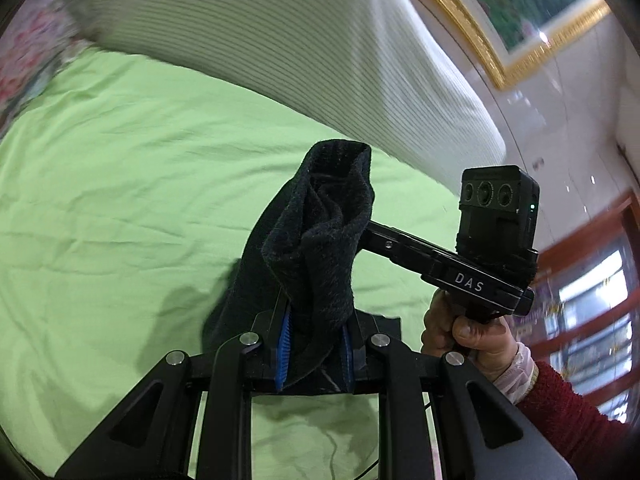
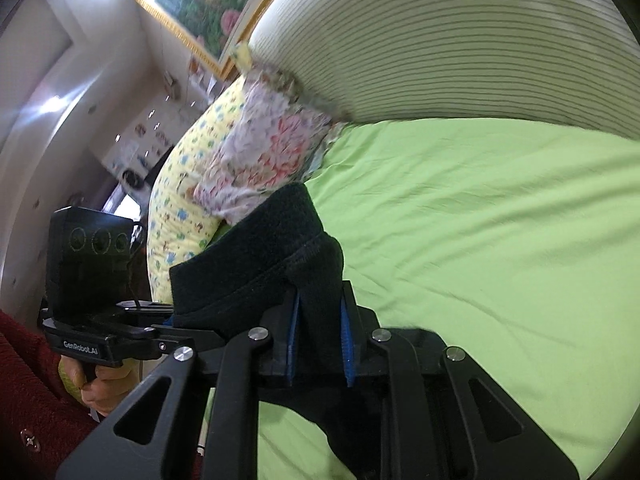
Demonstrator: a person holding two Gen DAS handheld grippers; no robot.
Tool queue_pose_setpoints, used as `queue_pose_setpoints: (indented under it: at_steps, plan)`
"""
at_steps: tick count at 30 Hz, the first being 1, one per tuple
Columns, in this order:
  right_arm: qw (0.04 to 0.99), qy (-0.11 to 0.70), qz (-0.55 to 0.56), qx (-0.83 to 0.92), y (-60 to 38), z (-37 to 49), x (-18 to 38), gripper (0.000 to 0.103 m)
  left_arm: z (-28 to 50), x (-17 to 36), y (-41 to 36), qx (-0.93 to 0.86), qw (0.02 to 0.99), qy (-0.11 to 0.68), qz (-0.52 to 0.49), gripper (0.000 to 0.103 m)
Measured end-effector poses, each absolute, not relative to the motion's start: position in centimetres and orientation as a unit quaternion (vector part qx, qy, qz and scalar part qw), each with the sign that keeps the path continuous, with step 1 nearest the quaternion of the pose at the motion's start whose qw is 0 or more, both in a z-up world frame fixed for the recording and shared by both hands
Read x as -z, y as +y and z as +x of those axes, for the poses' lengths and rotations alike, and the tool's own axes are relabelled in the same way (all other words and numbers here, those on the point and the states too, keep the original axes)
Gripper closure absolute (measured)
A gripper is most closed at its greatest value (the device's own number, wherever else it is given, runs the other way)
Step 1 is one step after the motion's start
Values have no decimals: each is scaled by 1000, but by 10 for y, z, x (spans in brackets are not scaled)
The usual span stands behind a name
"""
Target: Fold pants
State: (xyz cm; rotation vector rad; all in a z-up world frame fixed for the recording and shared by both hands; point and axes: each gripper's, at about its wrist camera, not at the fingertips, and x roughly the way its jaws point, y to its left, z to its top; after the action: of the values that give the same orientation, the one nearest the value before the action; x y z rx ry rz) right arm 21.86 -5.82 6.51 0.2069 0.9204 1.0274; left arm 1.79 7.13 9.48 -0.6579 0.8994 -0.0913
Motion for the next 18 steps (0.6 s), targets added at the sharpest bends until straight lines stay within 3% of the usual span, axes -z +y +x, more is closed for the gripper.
queue_pose_setpoints:
  at_steps: [18]
  plan:
    - [798, 414, 205, -386, -182, 172, -13, 85, 70, -53, -42, 116, 835, 496, -208, 83]
